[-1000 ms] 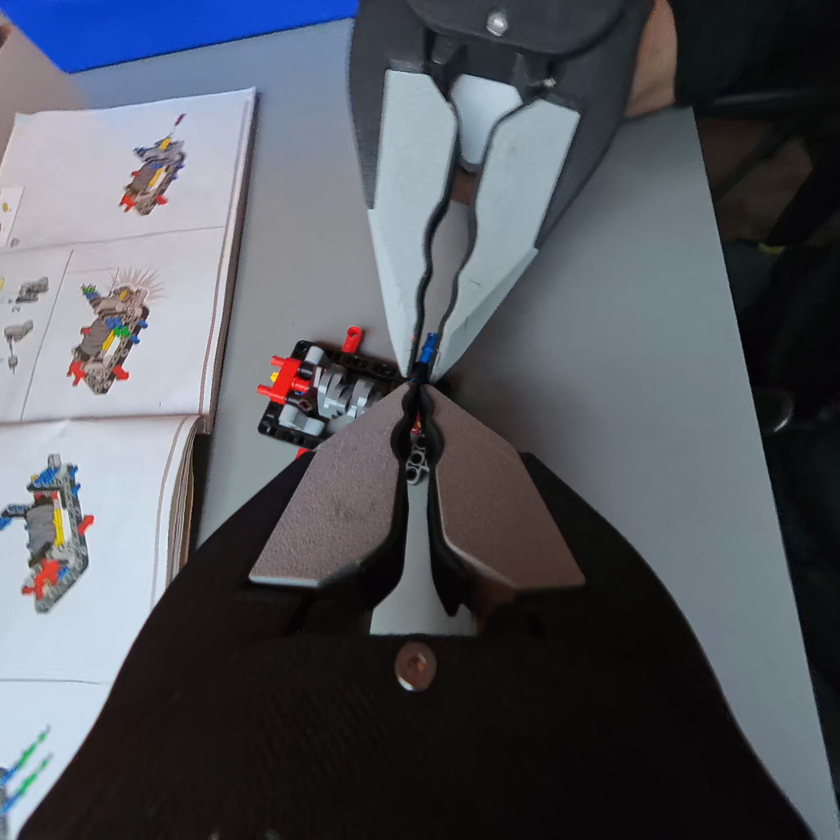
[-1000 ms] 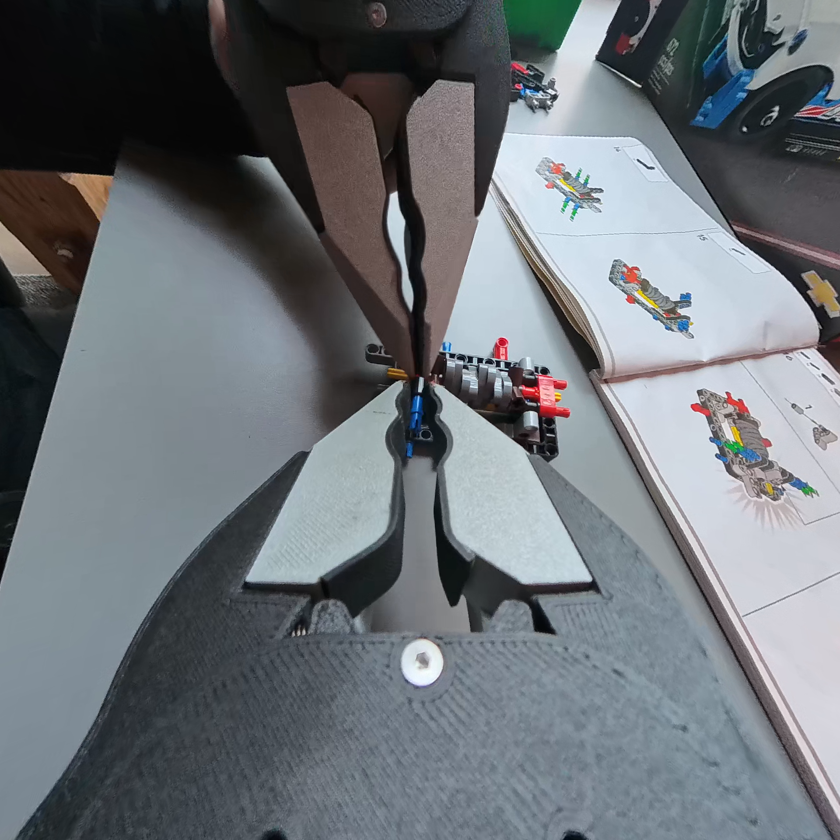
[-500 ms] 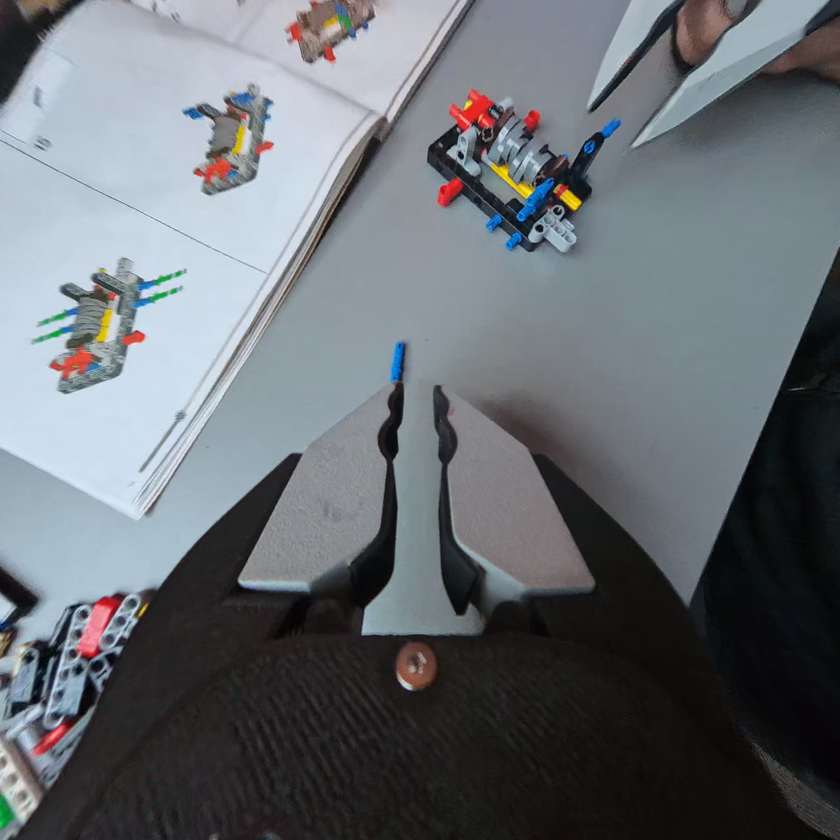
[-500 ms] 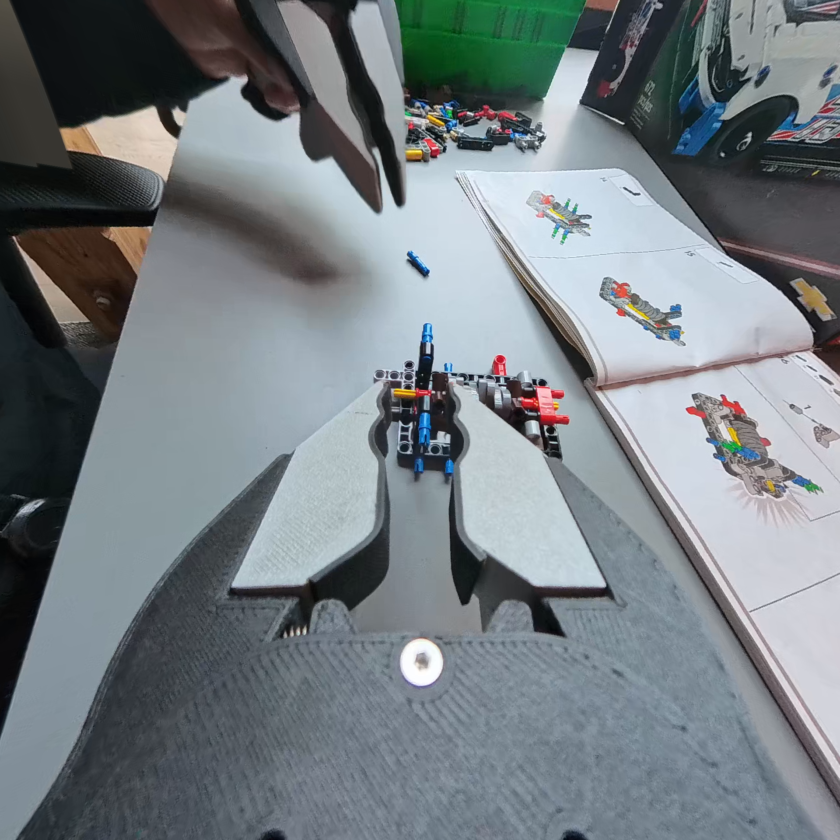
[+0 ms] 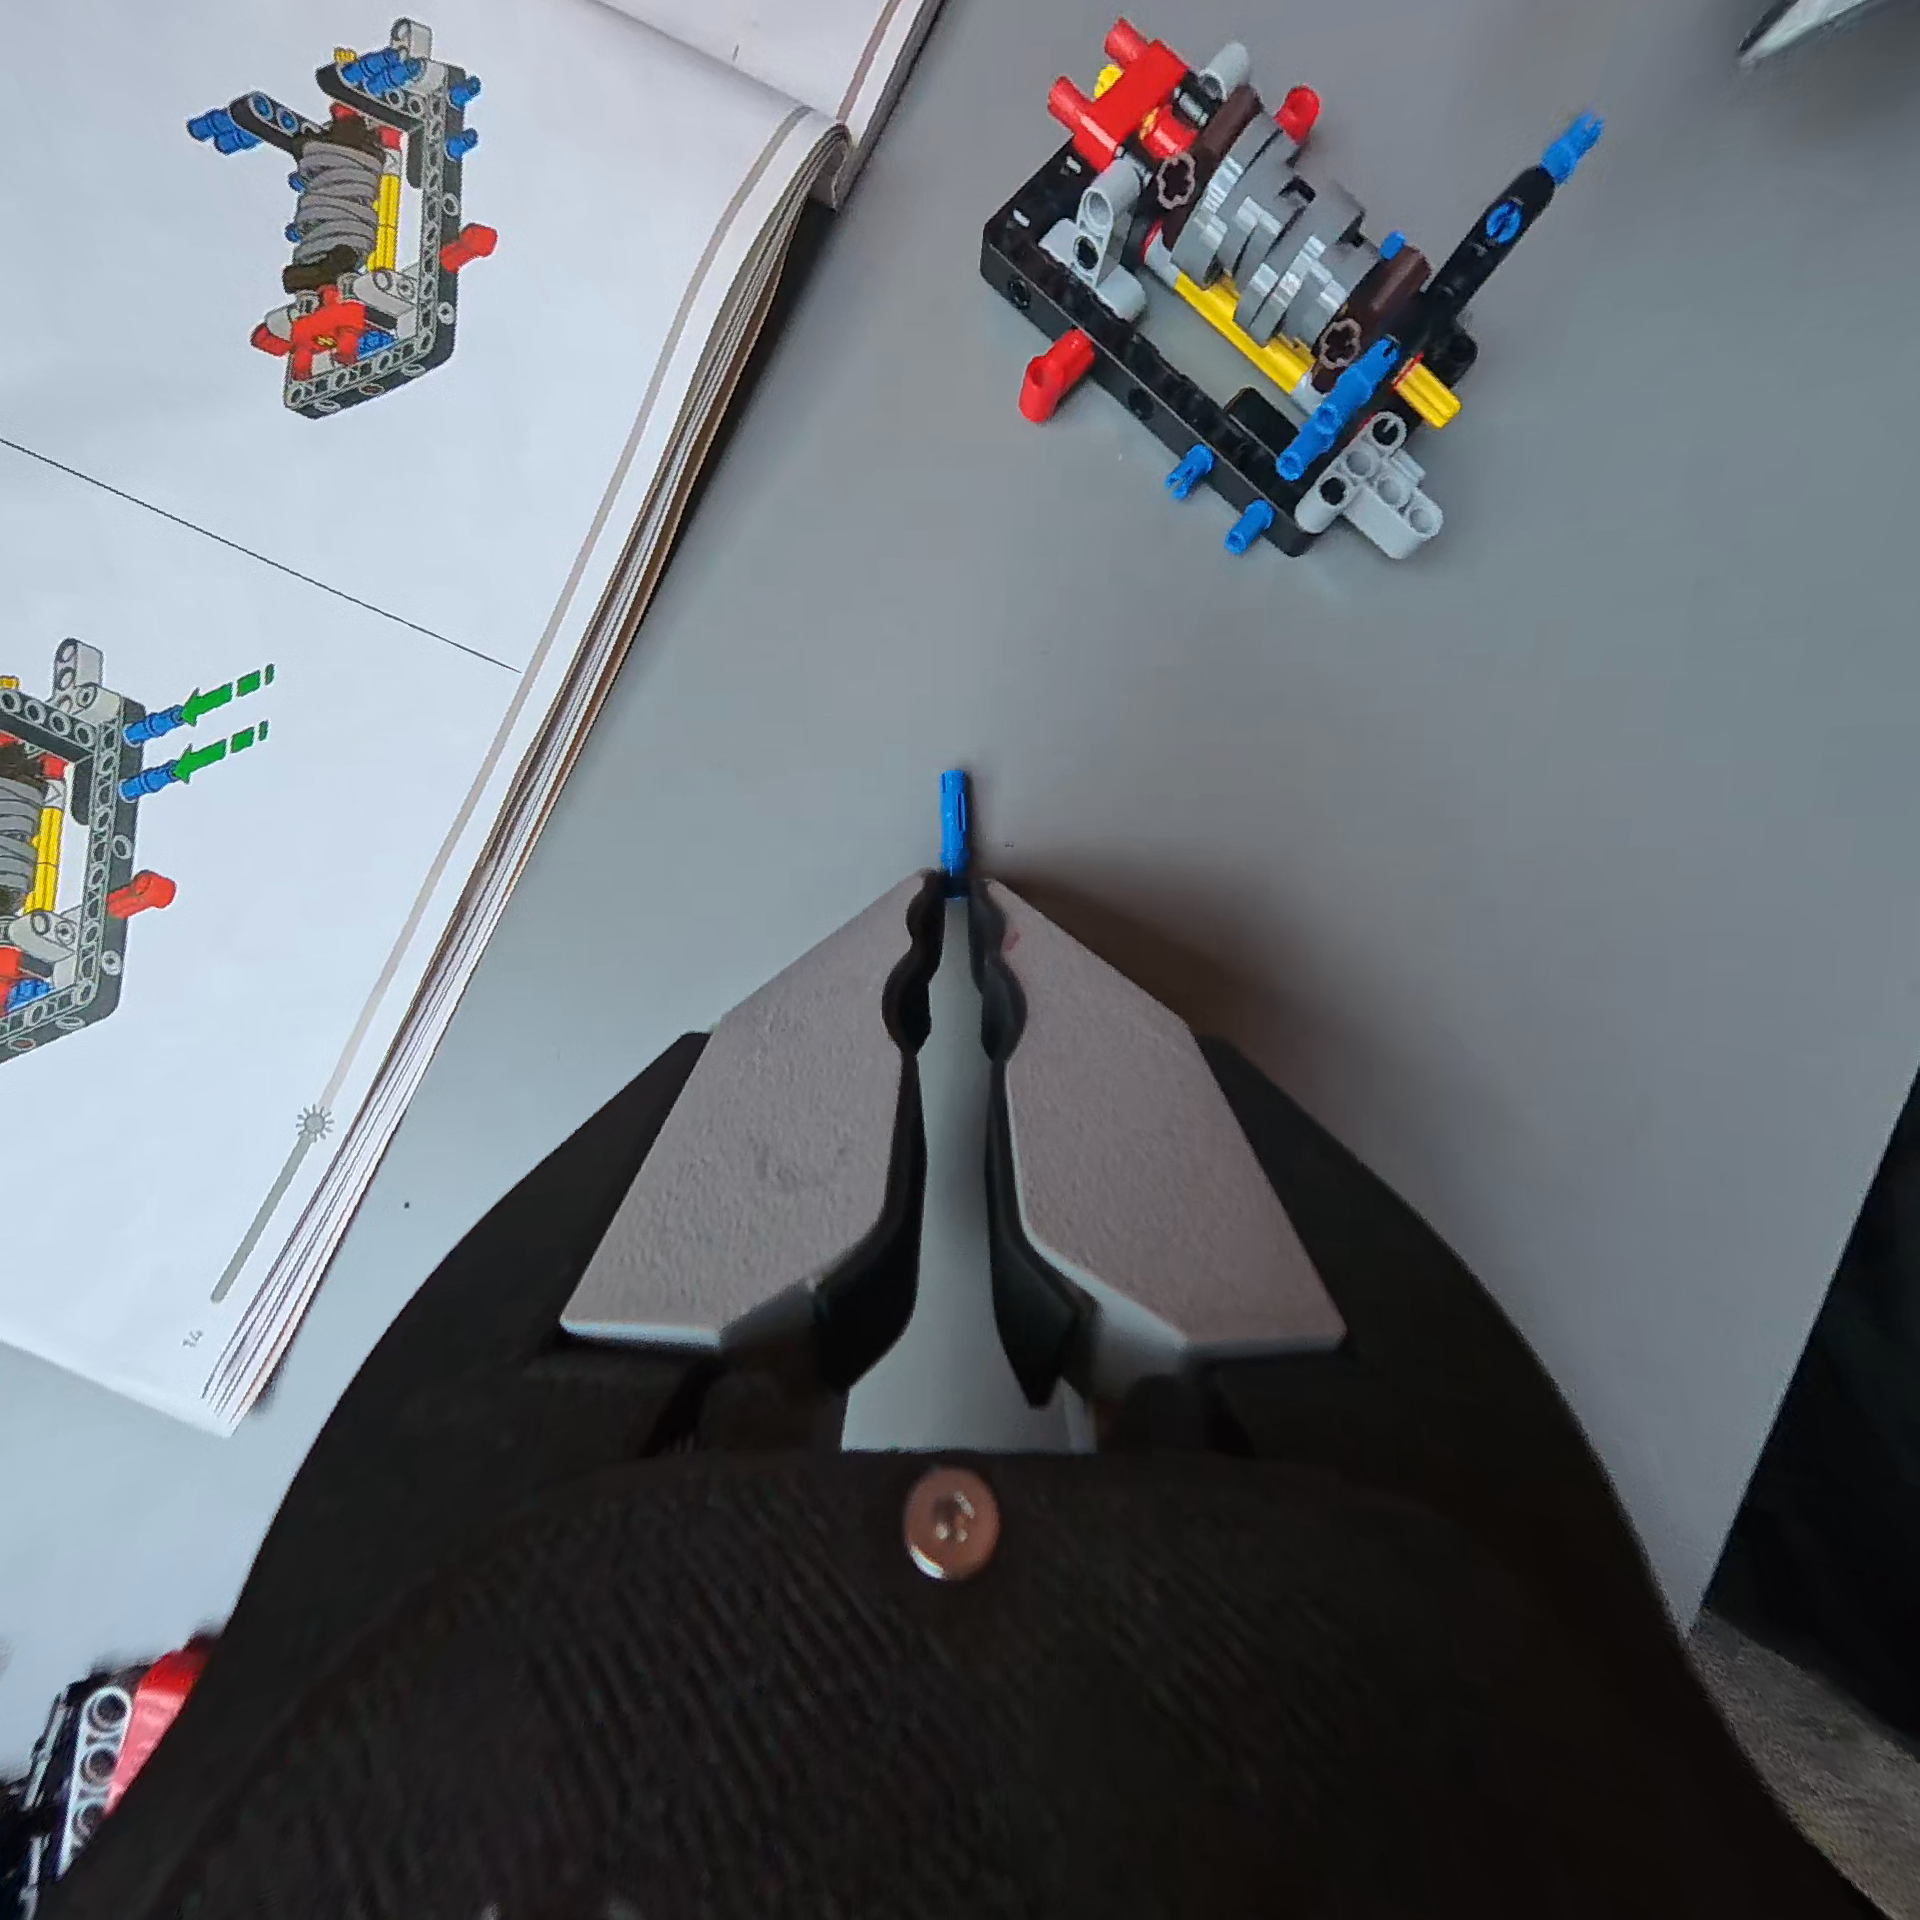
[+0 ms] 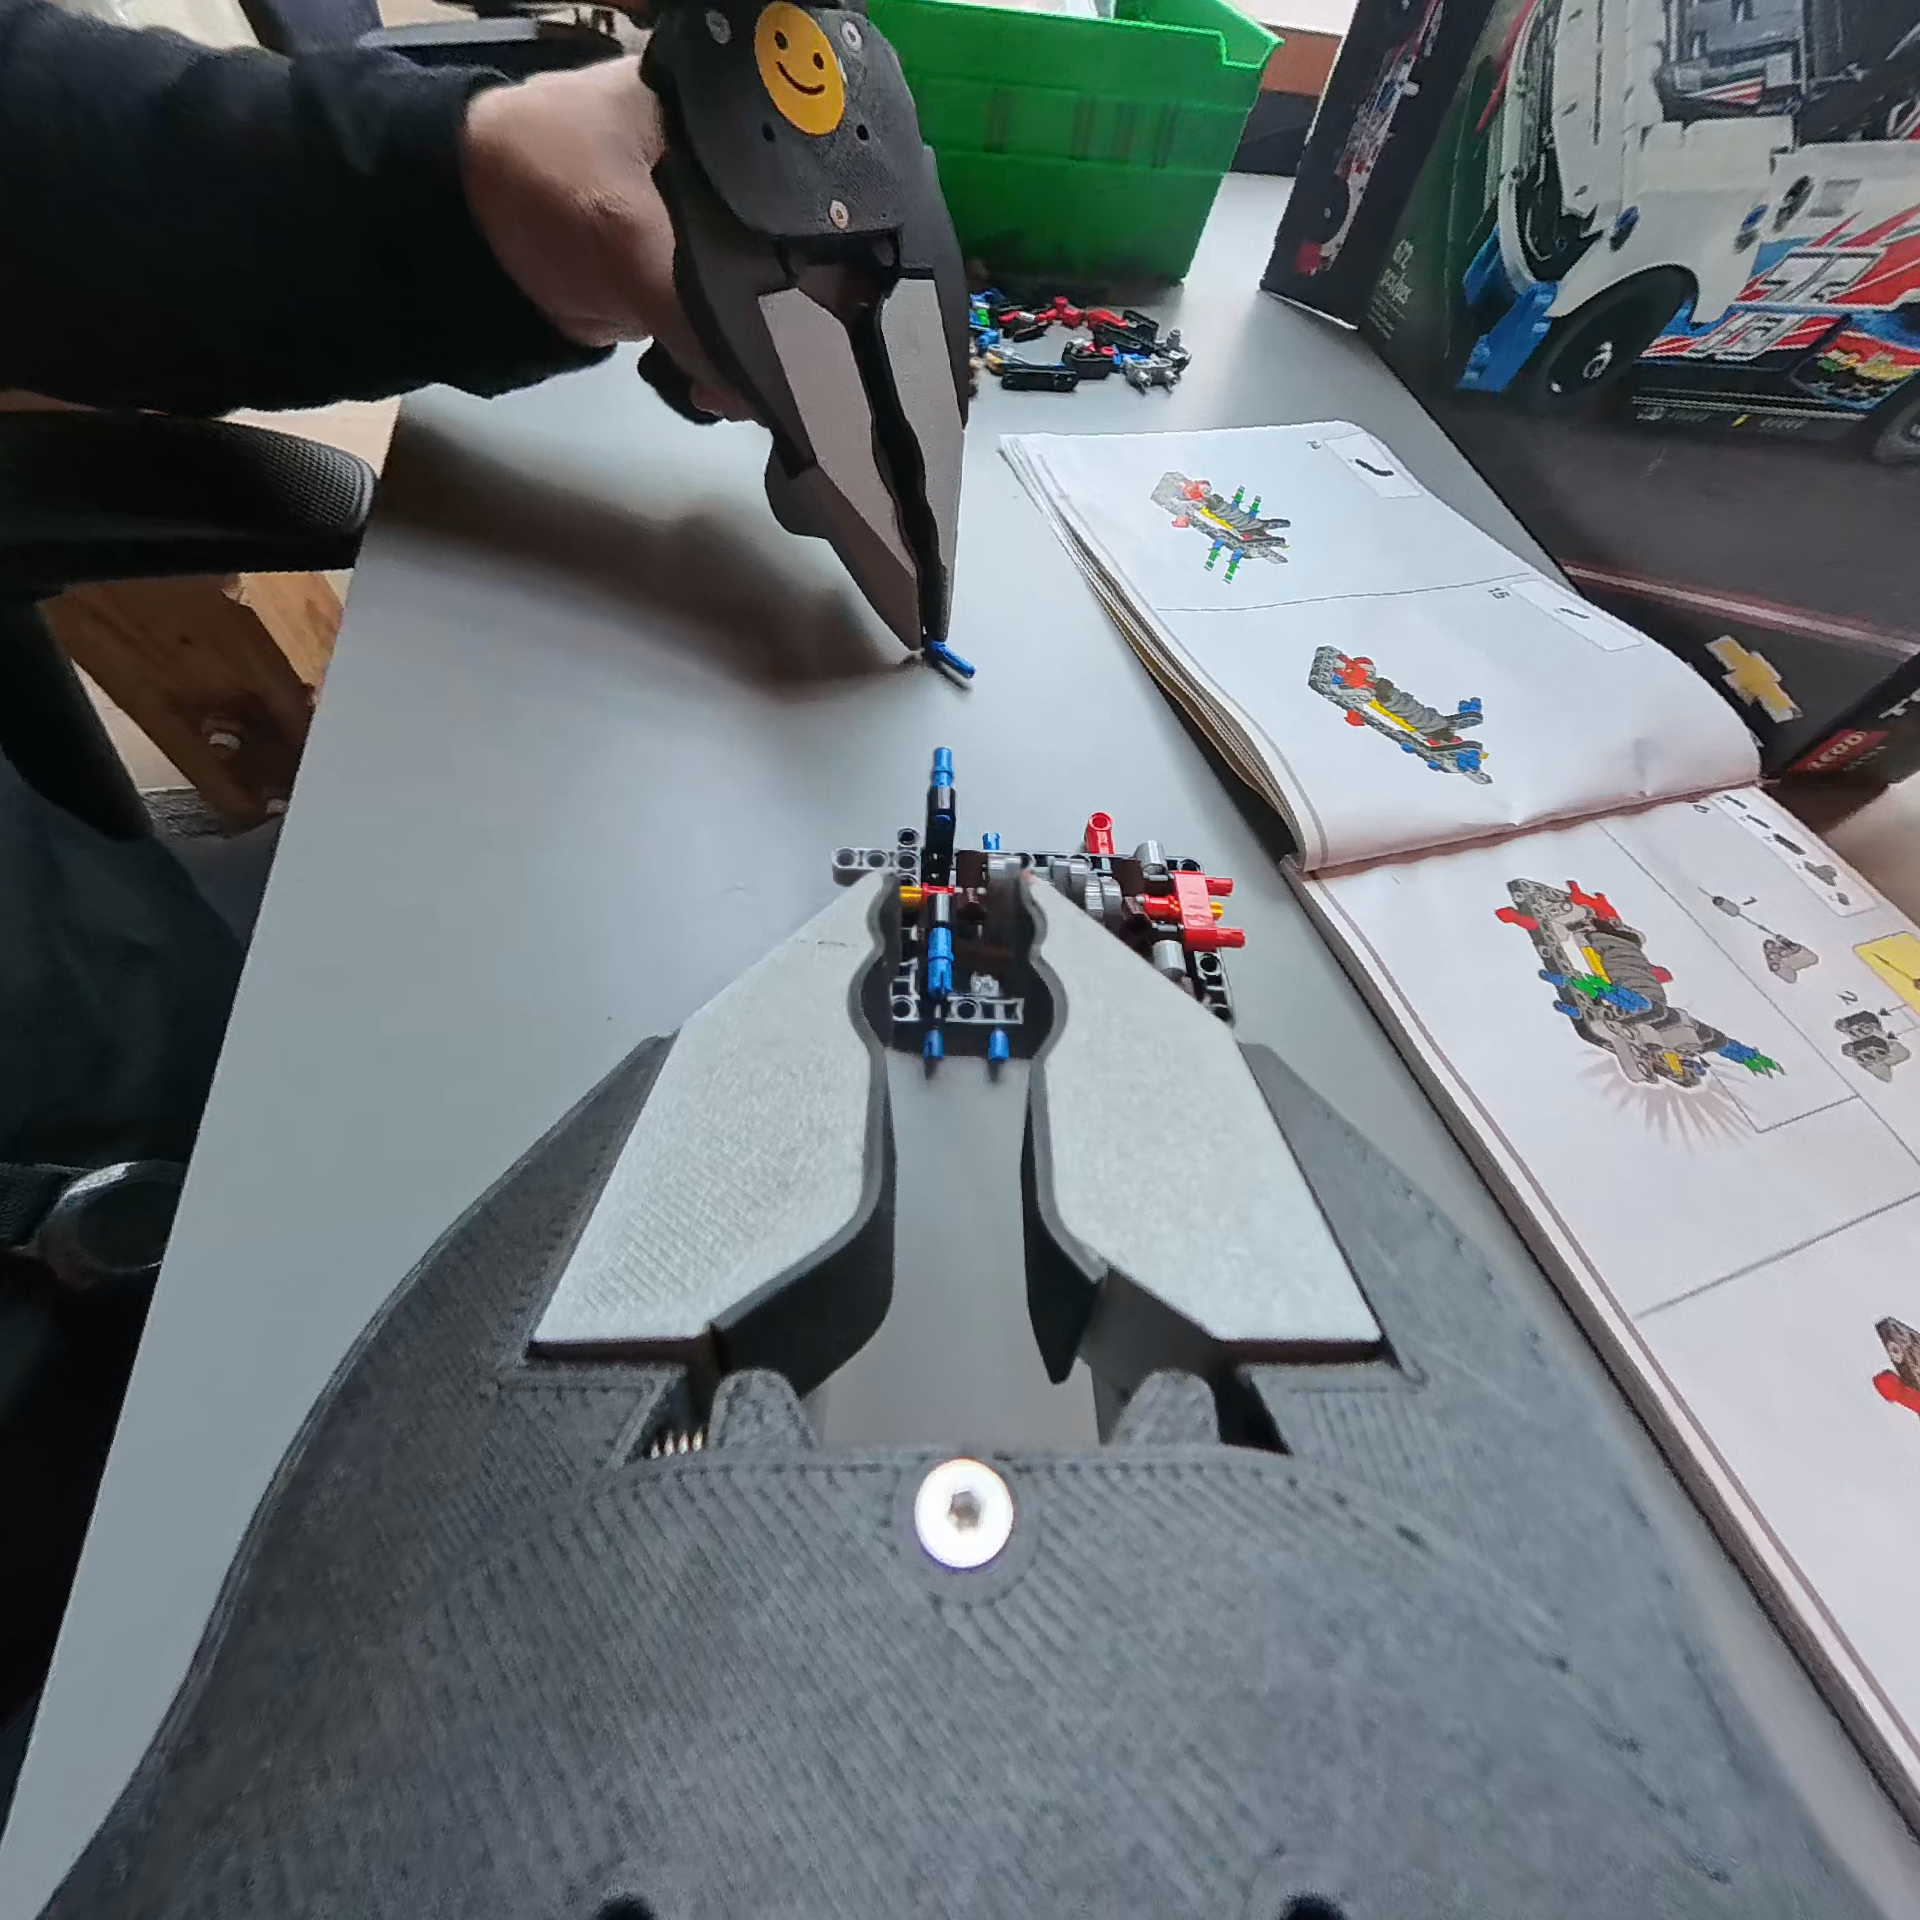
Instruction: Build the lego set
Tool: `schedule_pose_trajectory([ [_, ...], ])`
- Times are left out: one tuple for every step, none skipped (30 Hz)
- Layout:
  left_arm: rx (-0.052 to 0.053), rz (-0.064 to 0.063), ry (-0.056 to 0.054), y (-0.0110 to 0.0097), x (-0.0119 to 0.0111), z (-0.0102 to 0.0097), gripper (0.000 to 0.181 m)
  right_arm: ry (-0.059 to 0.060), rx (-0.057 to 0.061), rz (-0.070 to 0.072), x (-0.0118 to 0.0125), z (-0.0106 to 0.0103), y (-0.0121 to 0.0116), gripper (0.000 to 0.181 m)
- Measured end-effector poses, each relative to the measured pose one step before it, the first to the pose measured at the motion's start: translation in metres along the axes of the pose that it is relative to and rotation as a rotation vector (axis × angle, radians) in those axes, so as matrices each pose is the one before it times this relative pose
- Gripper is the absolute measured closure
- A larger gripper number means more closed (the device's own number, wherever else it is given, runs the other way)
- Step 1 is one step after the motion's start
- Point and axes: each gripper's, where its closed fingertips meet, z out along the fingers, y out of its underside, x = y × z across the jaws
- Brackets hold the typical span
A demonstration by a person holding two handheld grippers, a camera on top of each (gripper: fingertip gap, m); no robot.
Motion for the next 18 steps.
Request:
schedule_pose_trajectory([
  [0.0162,-0.0106,0.0082,-0.00259,-0.00002,-0.00082,0.179,0.0105,0.0017,-0.0010,0.00224,-0.00180,-0.00043,0.164],
  [0.0373,-0.0070,0.0170,-0.00644,0.00235,-0.00238,0.179,0.0123,0.0078,0.0004,0.00280,-0.00271,-0.00121,0.165],
  [0.0518,-0.0025,0.0233,-0.00961,0.00488,-0.00373,0.179,0.0133,0.0113,0.0055,0.00341,-0.00330,-0.00150,0.166],
  [0.0552,0.0017,0.0248,-0.01195,0.00707,-0.00411,0.180,0.0083,0.0156,0.0123,0.00323,-0.00358,-0.00180,0.167],
  [0.0540,0.0082,0.0251,-0.01335,0.00937,-0.00332,0.180,-0.0001,0.0201,0.0195,0.00221,-0.00352,-0.00218,0.167],
  [0.0513,0.0183,0.0259,-0.01403,0.01169,-0.00129,0.180,-0.0067,0.0248,0.0254,0.00115,-0.00335,-0.00286,0.169],
  [0.0424,0.0298,0.0142,-0.01320,0.01168,0.00125,0.180,-0.0118,0.0296,0.0299,0.00009,-0.00275,-0.00379,0.173],
  [0.0350,0.0347,-0.0080,-0.01223,0.00910,0.00326,0.180,-0.0223,0.0328,0.0326,-0.00202,-0.00169,-0.00430,0.174],
  [0.0349,0.0310,-0.0044,-0.01140,0.00981,0.00495,0.180,-0.0325,0.0293,0.0331,-0.00410,-0.00052,-0.00374,0.173],
  [0.0309,0.0250,0.0125,-0.01007,0.01164,0.00585,0.179,-0.0314,0.0200,0.0331,-0.00443,0.00047,-0.00234,0.170],
  [0.0274,0.0159,0.0062,-0.00861,0.00940,0.00641,0.180,-0.0273,0.0154,0.0305,-0.00421,0.00106,-0.00172,0.167],
  [0.0276,0.0020,0.0028,-0.00709,0.00740,0.00664,0.180,-0.0256,0.0157,0.0253,-0.00443,0.00110,-0.00190,0.167],
  [0.0305,-0.0055,0.0169,-0.00638,0.00780,0.00646,0.180,-0.0203,0.0151,0.0206,-0.00382,0.00099,-0.00192,0.167],
  [0.0289,-0.0081,0.0170,-0.00512,0.00630,0.00605,0.179,-0.0167,0.0150,0.0150,-0.00344,0.00061,-0.00206,0.168],
  [0.0170,-0.0097,0.0046,-0.00222,0.00332,0.00576,0.179,-0.0150,0.0153,0.0089,-0.00310,0.00026,-0.00238,0.168],
  [0.0026,-0.0093,0.0045,0.00034,0.00231,0.00507,0.179,-0.0099,0.0112,0.0048,-0.00216,-0.00002,-0.00201,0.169],
  [0.0031,-0.0066,0.0120,0.00024,0.00284,0.00374,0.179,-0.0056,0.0028,0.0017,-0.00114,-0.00006,-0.00104,0.169],
  [0.0023,-0.0044,-0.0002,0.00016,0.00031,0.00237,0.179,-0.0057,0.0020,0.0012,-0.00095,-0.00043,-0.00104,0.172],
])
